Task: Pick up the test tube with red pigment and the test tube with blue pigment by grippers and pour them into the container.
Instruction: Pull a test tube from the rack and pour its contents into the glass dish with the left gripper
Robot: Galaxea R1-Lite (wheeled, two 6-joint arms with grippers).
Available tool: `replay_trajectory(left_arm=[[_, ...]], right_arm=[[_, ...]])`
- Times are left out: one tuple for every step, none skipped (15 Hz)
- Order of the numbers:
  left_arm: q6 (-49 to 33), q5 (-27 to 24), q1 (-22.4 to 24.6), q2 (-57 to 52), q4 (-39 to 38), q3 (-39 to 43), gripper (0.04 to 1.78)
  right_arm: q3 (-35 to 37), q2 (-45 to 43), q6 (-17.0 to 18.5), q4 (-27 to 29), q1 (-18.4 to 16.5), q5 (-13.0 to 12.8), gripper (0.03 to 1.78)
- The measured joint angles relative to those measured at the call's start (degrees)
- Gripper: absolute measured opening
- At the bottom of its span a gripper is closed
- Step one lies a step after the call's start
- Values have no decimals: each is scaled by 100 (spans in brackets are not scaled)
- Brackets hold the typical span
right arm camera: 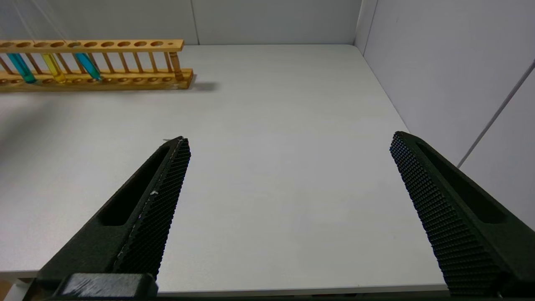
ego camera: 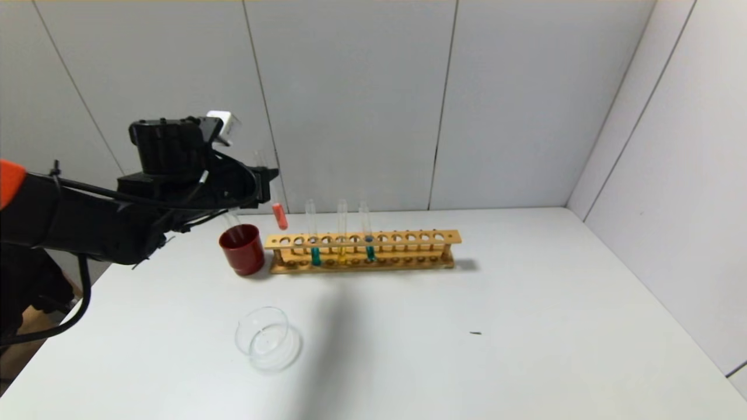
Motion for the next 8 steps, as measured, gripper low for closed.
replay_trajectory(left_arm=[[17,2,4,-262,228,-101,33],[50,5,4,-491,446,-176,33],[91,9,4,-742,658,-226,33],[145,33,1,-1018,868,-218,33],[215,85,1,-1276,984,-107,33],[335,165,6,-1525,1039,119,33],[523,254,28,-1759,1051,422,33],[788,315,63,-1980,1053,764,33]], right_arm=[[0,0,0,0,0,0,175],[0,0,-2,0,0,2,175],[0,0,-2,0,0,0,175],[0,0,-2,0,0,2,175],[0,0,-2,0,0,0,175],[0,-1,-2,0,0,2,175],[0,-1,-2,0,0,2,175],[0,-1,0,0,0,2,175]])
